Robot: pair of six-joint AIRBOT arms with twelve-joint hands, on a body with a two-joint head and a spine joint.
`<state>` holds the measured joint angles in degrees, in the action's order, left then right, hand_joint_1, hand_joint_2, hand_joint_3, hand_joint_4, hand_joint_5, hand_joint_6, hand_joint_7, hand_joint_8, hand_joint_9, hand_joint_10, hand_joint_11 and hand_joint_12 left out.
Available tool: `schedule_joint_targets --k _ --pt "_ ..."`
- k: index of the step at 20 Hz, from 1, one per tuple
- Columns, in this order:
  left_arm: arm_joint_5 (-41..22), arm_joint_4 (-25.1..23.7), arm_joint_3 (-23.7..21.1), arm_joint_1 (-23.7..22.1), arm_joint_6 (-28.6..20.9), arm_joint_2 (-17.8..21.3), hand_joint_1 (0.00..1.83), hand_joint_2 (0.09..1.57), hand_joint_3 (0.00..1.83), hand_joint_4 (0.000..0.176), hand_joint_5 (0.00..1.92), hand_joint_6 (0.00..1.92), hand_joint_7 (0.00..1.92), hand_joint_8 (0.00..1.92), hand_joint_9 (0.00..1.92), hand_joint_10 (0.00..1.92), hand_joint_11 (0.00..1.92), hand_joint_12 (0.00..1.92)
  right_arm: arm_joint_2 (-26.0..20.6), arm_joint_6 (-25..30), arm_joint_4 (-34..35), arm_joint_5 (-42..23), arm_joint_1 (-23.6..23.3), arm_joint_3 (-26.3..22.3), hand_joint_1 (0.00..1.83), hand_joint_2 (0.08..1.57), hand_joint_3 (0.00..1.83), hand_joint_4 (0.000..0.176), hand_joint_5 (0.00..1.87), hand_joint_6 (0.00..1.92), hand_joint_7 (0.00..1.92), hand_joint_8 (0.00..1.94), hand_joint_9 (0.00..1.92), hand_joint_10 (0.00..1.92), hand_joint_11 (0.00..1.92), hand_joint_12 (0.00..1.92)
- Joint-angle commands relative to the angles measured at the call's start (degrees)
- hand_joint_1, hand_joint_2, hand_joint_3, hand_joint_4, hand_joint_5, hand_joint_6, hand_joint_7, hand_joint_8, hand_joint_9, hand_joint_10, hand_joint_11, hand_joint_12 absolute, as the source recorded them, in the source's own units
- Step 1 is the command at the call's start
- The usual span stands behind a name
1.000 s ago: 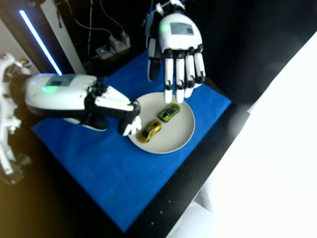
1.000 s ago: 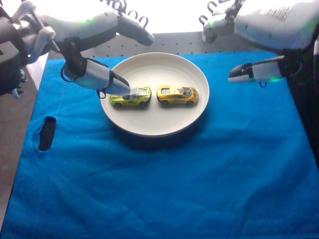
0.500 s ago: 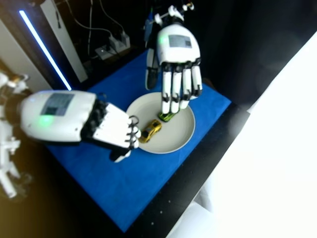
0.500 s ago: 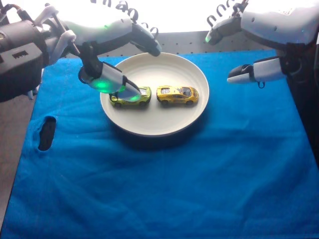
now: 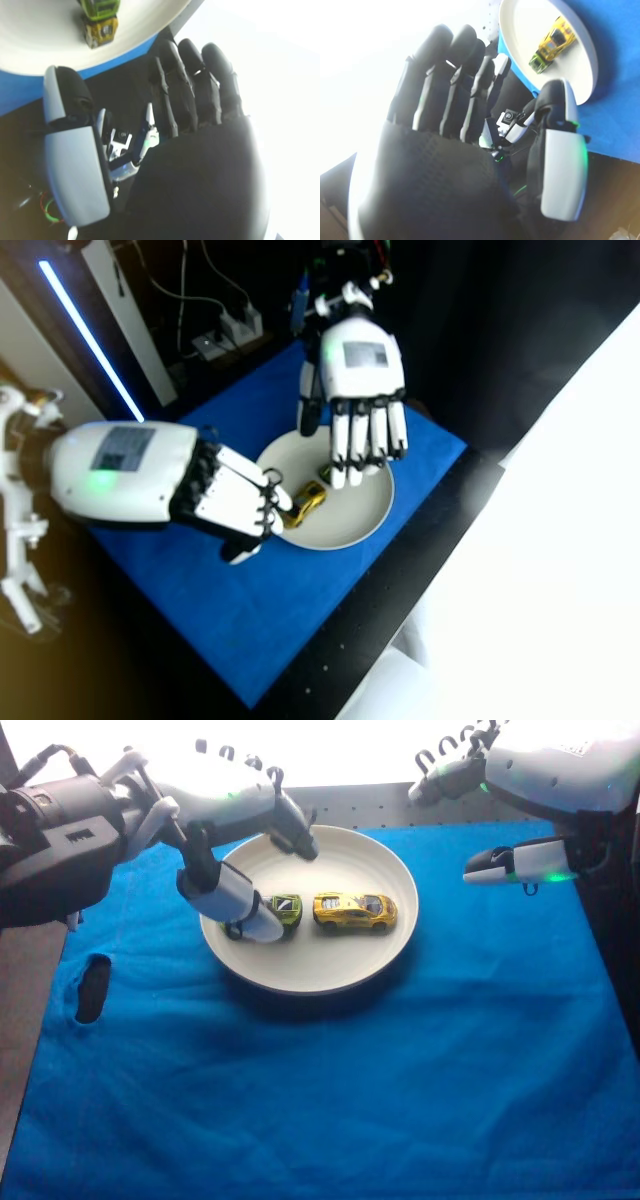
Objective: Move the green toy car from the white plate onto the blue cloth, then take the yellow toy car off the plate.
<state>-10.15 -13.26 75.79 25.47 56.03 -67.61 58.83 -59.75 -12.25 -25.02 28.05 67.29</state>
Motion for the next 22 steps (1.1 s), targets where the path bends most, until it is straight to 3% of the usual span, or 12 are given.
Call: schedule_joint_targets --k 1,2,4,5,7,9,10,11,15,17,19,22 --pt "-5.1 0.5 0.4 -0.3 0.1 -0.4 0.95 0.96 0.0 0.0 0.72 0.06 0.64 0.47 0.32 1.25 0.13 1.83 0.0 0.0 0.7 -6.7 -0.7 0.1 0.9 1.02 0.0 0.0 0.73 0.26 0.77 0.29 0.69 1.03 0.58 1.7" --pt "-4.9 0.6 0.7 -0.2 0.1 -0.6 0.94 0.98 0.0 0.0 0.73 0.07 0.55 0.71 0.3 1.36 0.15 1.87 0.0 0.0 0.7 -6.7 -0.7 0.1 0.92 1.02 0.0 0.0 0.7 0.32 0.76 0.34 0.68 1.06 0.58 1.72" --pt "-4.6 1.3 1.3 0.2 0.1 -1.0 1.0 0.97 0.0 0.0 0.77 0.13 0.58 0.95 0.42 1.38 0.28 1.88 0.0 0.0 0.7 -6.7 -0.7 0.1 0.91 1.03 0.0 0.0 0.65 0.38 0.73 0.43 0.66 1.12 0.54 1.76" --pt "-4.4 1.6 1.5 0.4 0.1 -1.1 1.01 0.98 0.0 0.0 0.78 0.15 0.59 0.97 0.44 1.34 0.27 1.86 0.0 0.0 0.7 -6.7 -0.7 0.0 0.91 1.03 0.0 0.0 0.66 0.4 0.72 0.44 0.64 1.11 0.49 1.77" --pt "-4.2 2.0 2.0 0.7 0.1 -1.3 1.0 0.98 0.0 0.0 0.77 0.21 0.57 0.91 0.39 1.33 0.22 1.87 0.0 0.0 0.7 -6.7 -0.7 0.0 0.89 1.03 0.0 0.0 0.63 0.4 0.72 0.4 0.61 1.04 0.37 1.77" --pt "-3.9 2.6 2.5 0.9 0.1 -1.7 0.99 0.99 0.0 0.0 0.7 0.37 0.57 0.89 0.38 1.31 0.17 1.85 0.0 0.0 0.6 -6.7 -0.7 -0.1 0.89 1.03 0.0 0.0 0.57 0.39 0.7 0.43 0.55 1.09 0.28 1.79" --pt "-3.7 2.7 2.8 0.9 0.1 -1.9 1.01 0.98 0.0 0.0 0.7 0.4 0.57 0.91 0.39 1.35 0.19 1.9 0.0 0.0 0.6 -6.7 -0.7 -0.1 0.92 1.04 0.0 0.0 0.44 0.26 0.66 0.48 0.54 1.12 0.33 1.76" --pt "-3.6 2.8 3.1 1.0 0.1 -2.1 1.0 0.99 0.0 0.0 0.68 0.41 0.54 0.91 0.33 1.36 0.1 1.92 0.0 0.0 0.6 -6.7 -0.7 -0.1 0.93 1.04 0.0 0.0 0.48 0.21 0.64 0.53 0.51 1.15 0.34 1.78" --pt "-3.5 3.7 3.7 1.4 0.1 -2.5 0.98 1.01 0.0 0.0 0.68 0.34 0.62 0.69 0.47 1.14 0.28 1.75 0.0 0.0 0.6 -6.7 -0.5 -0.2 0.9 1.01 0.0 0.0 0.68 0.39 0.68 0.47 0.54 1.06 0.32 1.76" --pt "-3.5 4.0 3.8 1.6 0.0 -2.5 0.98 1.0 0.0 0.0 0.71 0.26 0.62 0.64 0.36 1.18 0.09 1.81 0.1 0.0 0.6 -6.8 -0.5 -0.2 0.91 1.01 0.0 0.0 0.67 0.42 0.7 0.46 0.55 1.07 0.33 1.78" --pt "-3.5 4.0 4.0 1.7 0.0 -2.7 0.99 1.0 0.0 0.0 0.74 0.24 0.63 0.69 0.4 1.23 0.1 1.86 0.1 0.0 0.6 -6.8 -0.5 -0.2 0.91 1.03 0.0 0.0 0.62 0.49 0.65 0.5 0.53 1.13 0.32 1.8" --pt "-3.4 4.6 4.4 2.0 0.0 -3.0 1.0 0.99 0.0 0.0 0.74 0.3 0.57 0.92 0.43 1.35 0.24 1.87 0.0 0.0 0.6 -6.8 -0.5 -0.3 0.93 1.02 0.0 0.0 0.64 0.46 0.7 0.45 0.58 1.08 0.35 1.8"
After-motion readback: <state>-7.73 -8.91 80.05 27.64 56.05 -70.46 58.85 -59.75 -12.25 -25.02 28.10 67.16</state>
